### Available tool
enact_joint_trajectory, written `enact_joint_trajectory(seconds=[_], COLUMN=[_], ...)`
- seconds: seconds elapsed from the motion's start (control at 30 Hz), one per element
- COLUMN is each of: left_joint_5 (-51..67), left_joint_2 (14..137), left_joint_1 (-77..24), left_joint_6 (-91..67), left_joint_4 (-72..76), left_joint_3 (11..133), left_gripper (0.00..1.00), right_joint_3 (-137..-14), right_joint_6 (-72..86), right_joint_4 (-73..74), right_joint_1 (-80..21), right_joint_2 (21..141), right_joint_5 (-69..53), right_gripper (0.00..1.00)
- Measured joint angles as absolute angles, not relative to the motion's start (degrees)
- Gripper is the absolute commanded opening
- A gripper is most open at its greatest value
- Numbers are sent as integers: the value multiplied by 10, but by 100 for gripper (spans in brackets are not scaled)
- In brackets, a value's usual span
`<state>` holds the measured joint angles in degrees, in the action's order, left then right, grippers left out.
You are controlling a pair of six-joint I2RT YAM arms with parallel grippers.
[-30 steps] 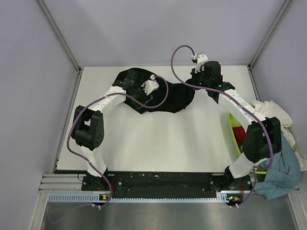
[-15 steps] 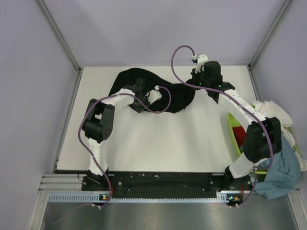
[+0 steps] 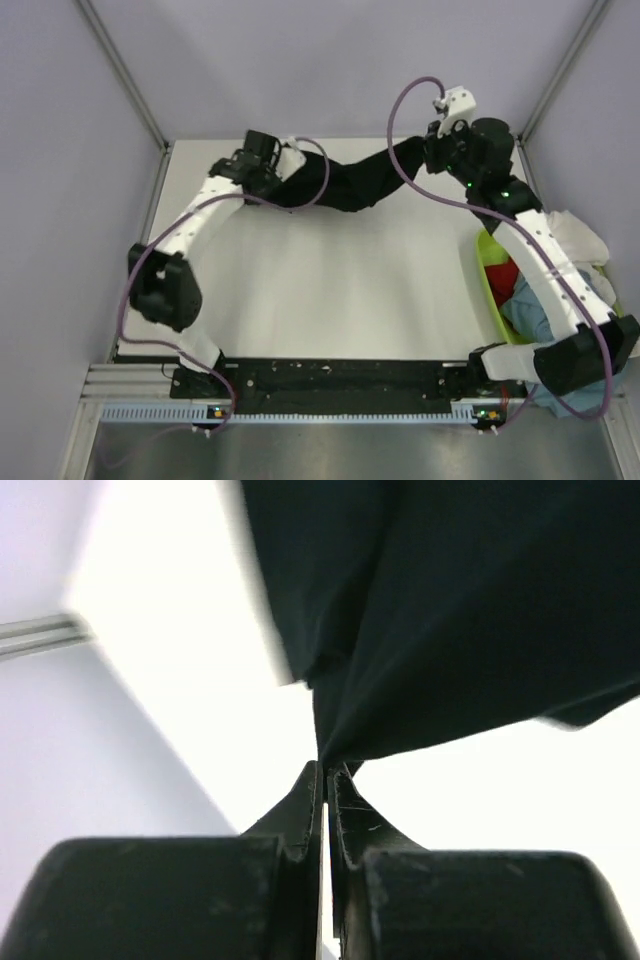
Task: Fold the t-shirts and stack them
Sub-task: Flatten out the tshirt
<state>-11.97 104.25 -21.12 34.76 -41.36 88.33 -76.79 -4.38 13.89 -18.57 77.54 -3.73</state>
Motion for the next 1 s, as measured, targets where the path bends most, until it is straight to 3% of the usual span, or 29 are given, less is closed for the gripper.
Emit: enact_joint_trajectory(seconds=[0.27, 0.4, 0.7, 0.87, 1.0], left_joint_5=[-166, -172, -158, -148, -164], left_joint_2=[691, 594, 547, 551, 596], left_joint_1=[-209, -209, -211, -212, -210], left_joint_6=[394, 418, 427, 437, 451], left_joint_4=[-453, -483, -537, -527, -476], left_joint_3=[944, 980, 1100, 1084, 1013], left_gripper=[0, 0, 0, 0, 0], right_joint_3=[-849, -884, -894, -902, -901], right_joint_6=[-62, -63, -38, -24, -26], right_joint_4=[140, 142, 154, 164, 158], right_joint_1=[-186, -187, -187, -188, -189], right_joint_2=[602, 545, 462, 479, 559], right_joint_5=[-124, -206, -317, -229, -141], right_gripper=[0, 0, 0, 0, 0])
